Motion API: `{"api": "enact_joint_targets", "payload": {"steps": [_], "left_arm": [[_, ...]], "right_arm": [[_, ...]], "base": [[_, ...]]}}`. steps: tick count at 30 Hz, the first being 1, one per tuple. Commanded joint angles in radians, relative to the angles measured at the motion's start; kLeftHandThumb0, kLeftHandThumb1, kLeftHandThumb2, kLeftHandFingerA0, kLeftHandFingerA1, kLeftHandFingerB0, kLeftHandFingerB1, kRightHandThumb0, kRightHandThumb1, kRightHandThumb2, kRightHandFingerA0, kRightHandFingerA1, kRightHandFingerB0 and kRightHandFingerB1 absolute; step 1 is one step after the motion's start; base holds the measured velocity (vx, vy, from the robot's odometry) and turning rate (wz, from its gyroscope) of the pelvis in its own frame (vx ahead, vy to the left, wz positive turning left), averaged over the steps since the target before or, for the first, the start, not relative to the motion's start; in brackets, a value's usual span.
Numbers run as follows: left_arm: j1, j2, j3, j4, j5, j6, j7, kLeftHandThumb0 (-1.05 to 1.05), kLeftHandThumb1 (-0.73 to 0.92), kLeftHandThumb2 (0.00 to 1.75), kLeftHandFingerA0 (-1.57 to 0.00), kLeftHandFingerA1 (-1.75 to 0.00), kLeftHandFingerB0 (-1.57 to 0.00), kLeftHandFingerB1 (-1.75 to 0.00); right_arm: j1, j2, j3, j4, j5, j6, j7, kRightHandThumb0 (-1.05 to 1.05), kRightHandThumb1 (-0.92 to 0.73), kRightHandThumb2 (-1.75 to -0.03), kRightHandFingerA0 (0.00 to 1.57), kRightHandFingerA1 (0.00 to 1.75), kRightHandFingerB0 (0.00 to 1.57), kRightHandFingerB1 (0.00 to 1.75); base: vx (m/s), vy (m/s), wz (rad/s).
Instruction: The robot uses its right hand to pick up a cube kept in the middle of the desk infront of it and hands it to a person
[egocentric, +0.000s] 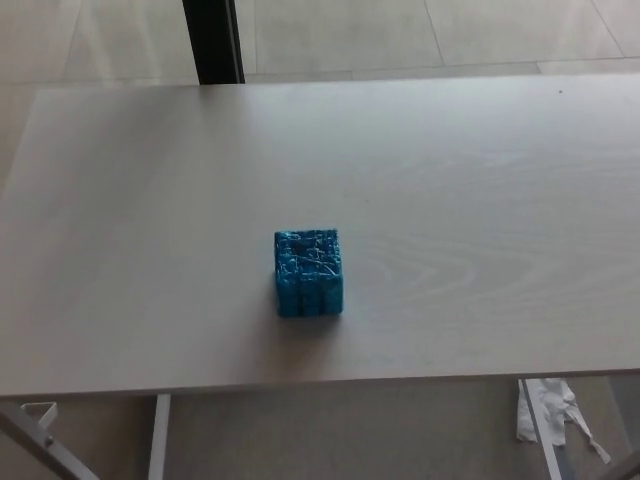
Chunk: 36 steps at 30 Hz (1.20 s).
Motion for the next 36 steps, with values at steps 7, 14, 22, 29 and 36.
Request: {"api": "enact_joint_targets", "payload": {"steps": [7,14,22,29,36], "left_arm": [[-0.014,0.048,0.033,-0.006,-0.045,-0.009,-0.009,-0.71,0.6,0.63,-0.34,-1.07,-0.25,-0.98],[-0.059,0.046,0.071,0.0,-0.083,-0.037,0.009,-0.79,0.64,0.59,-0.41,-1.06,-0.34,-1.04],[-0.065,-0.004,0.033,-0.012,-0.051,-0.053,0.007,-0.78,0.62,0.59,-0.4,-1.01,-0.31,-0.98],[-0.04,-0.019,0.045,-0.016,-0.065,-0.069,0.006,-0.8,0.65,0.59,-0.44,-1.08,-0.32,-1.0],[-0.037,-0.028,0.033,-0.03,-0.06,-0.074,-0.006,-0.87,0.46,0.9,-0.52,-0.96,-0.41,-0.91]], "right_arm": [[-0.184,-0.098,-0.061,-0.181,0.037,0.05,-0.14,-0.95,-0.52,-0.98,0.01,0.61,0.0,0.1],[-0.387,-0.142,-0.036,-0.312,0.072,0.074,-0.043,-1.05,-0.6,-0.59,0.07,1.45,0.02,1.0],[-0.512,-0.072,0.13,-0.848,0.053,0.184,-0.029,-0.68,-0.62,-0.6,0.16,0.45,0.07,0.26],[-0.643,-0.039,0.335,-1.035,0.044,0.28,0.082,-0.76,-0.59,-0.59,0.16,0.44,0.1,0.28],[-0.654,0.097,0.564,-1.119,-0.008,0.308,0.11,-0.38,-0.28,-0.91,0.03,0.54,0.0,0.5]], "base": [[0.0,0.0,0.0],[0.0,0.0,0.0],[0.0,0.0,0.0],[0.0,0.0,0.0],[0.0,0.0,0.0]]}}
